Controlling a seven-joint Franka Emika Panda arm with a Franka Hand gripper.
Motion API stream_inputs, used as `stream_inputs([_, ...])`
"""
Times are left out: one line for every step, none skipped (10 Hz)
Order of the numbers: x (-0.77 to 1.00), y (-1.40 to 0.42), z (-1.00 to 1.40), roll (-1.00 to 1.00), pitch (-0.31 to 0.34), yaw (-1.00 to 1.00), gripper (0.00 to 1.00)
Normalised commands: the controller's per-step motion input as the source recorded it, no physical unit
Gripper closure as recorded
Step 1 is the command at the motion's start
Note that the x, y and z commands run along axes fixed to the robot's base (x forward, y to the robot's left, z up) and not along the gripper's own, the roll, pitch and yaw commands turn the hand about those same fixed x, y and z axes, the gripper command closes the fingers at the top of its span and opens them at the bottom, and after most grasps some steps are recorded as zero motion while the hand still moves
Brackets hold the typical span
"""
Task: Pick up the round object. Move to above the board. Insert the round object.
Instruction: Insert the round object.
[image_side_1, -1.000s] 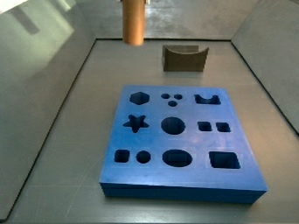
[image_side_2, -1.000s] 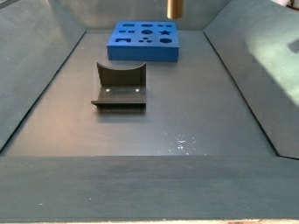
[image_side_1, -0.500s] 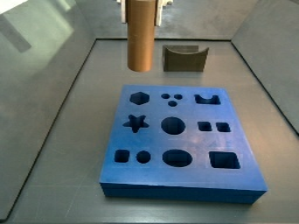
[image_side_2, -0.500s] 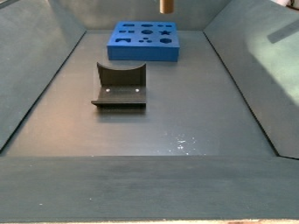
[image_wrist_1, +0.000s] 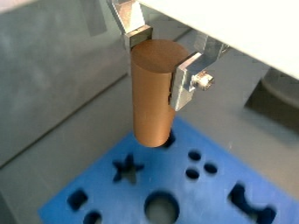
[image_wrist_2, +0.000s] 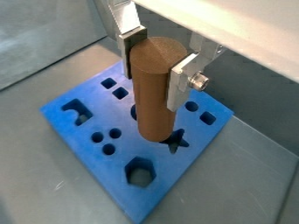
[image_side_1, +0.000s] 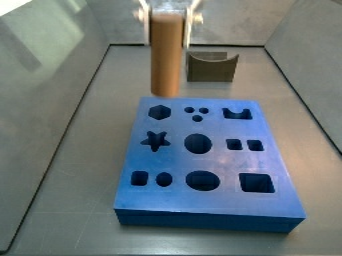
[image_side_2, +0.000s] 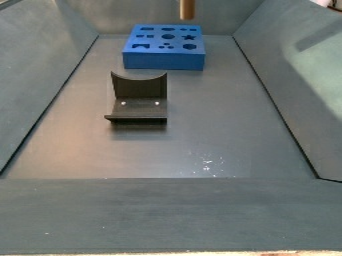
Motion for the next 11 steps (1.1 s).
stream_inputs([0.56,-0.55,-0.29,0.69,-0.100,0.00,1.00])
stream_inputs([0.49,-0.51,-0.17,1.00,-0.103,0.07,1.00])
stream_inputs([0.43,-0.47,-0.12,1.00,-0.043,0.06,1.00])
stream_inputs([0.40,-0.43,-0.33,0.68,-0.014,0.00,1.00])
stream_inputs([0.39,-0.33,-0.42,0.35,0.000,0.00,1.00])
stream_inputs([0.42,-0.38,-0.54,0.35,0.000,0.00,1.00])
stream_inputs([0.46,-0.34,-0.48,0.30,0.000,-0.01,1.00])
stream_inputs([0.52,-0.22,-0.22,0.21,0.111,-0.06,1.00])
stream_inputs([0.51,-0.18,-0.16,0.11,0.094,-0.07,1.00])
stream_inputs([0.45,-0.13,-0.15,0.15,0.131,-0.05,1.00])
stream_inputs([0.36,-0.08,-0.14,0.13,0.137,-0.02,1.00])
